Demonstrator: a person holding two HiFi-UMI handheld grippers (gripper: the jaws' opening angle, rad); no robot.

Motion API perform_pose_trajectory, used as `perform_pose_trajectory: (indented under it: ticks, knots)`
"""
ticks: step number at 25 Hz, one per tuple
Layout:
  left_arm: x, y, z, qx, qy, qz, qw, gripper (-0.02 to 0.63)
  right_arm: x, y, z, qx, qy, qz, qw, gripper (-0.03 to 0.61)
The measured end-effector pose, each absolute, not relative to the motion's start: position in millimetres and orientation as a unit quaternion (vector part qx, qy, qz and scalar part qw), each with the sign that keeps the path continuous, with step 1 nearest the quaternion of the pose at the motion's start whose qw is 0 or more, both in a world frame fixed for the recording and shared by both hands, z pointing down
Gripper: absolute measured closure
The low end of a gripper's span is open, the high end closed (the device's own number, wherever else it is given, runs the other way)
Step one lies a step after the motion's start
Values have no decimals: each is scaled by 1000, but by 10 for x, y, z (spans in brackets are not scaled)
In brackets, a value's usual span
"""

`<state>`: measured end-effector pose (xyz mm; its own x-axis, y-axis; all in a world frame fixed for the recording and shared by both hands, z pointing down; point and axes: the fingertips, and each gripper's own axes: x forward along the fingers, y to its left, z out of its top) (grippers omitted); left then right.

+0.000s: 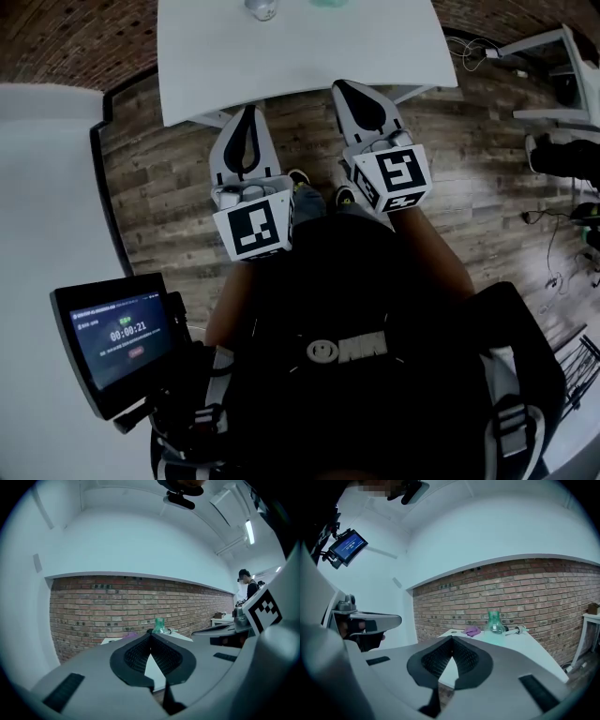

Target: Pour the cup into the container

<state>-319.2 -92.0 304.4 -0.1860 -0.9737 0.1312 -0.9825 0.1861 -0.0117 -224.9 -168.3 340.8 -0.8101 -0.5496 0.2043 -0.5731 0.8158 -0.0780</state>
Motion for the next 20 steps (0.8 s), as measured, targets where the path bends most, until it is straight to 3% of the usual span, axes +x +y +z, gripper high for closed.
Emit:
perform_pose_trajectory:
  ticks: [8,20]
  knots:
    - [-3575,-1083,3124,637,-767,30,67,611,-2508,-1802,3392,304,-945,57,104,583]
    - [-3334,-2046,3139,637,-765,52,76,611,-2263,-2695,3449,297,-946,74,104,583]
